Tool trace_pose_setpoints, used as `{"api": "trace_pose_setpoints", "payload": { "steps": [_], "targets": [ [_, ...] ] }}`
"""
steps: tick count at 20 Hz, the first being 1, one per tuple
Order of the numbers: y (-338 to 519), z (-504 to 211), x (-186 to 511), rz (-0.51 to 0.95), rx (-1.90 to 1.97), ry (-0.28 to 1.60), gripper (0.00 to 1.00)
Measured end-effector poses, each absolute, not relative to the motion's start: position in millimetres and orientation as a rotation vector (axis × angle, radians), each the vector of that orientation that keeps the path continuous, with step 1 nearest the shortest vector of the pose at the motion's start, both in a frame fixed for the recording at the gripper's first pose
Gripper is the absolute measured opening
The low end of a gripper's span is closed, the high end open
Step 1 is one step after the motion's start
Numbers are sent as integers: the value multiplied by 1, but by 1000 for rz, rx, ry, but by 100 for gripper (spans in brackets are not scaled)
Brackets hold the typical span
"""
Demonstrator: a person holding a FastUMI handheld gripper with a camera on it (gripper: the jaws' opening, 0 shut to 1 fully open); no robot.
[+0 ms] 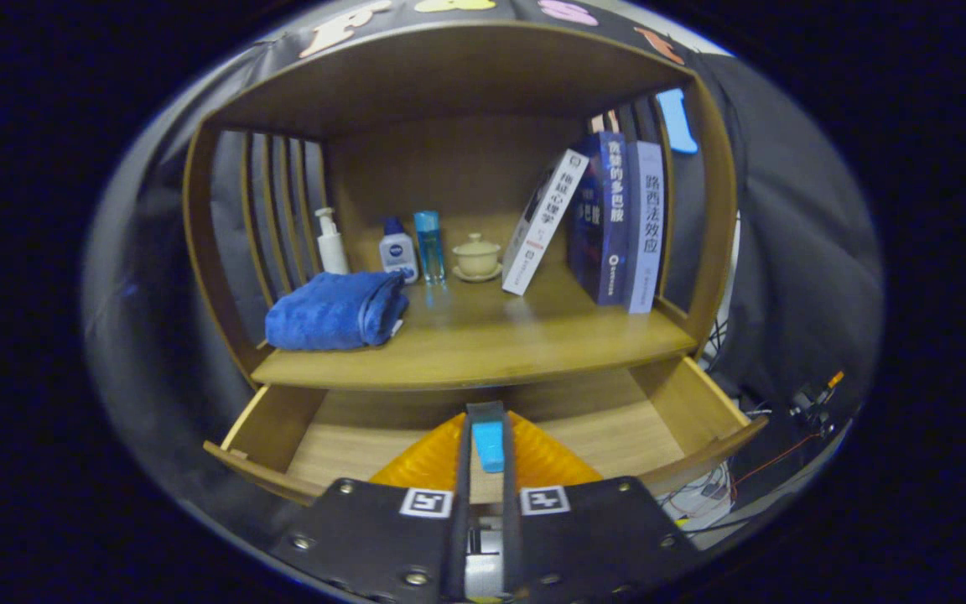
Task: Pull open the drawer, take out the items inside it, and place them on the countertop above the cabinet.
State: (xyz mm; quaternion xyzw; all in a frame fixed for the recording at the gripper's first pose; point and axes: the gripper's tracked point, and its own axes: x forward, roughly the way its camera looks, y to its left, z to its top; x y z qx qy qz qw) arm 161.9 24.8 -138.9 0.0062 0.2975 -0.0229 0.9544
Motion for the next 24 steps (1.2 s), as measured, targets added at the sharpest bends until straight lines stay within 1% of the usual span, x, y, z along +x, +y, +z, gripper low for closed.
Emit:
{"api": "trace_pose_setpoints", "payload": {
  "steps": [3, 6, 10, 13, 24],
  "targets": [
    [23, -156, 171, -64, -2, 727, 52],
    [28, -171, 185, -62, 10, 806, 68],
    [30, -203, 194, -58, -26, 964, 68],
    [35, -225, 197, -67, 13, 1027, 68],
    [35, -272, 202, -70, -23, 1168, 68]
  ]
}}
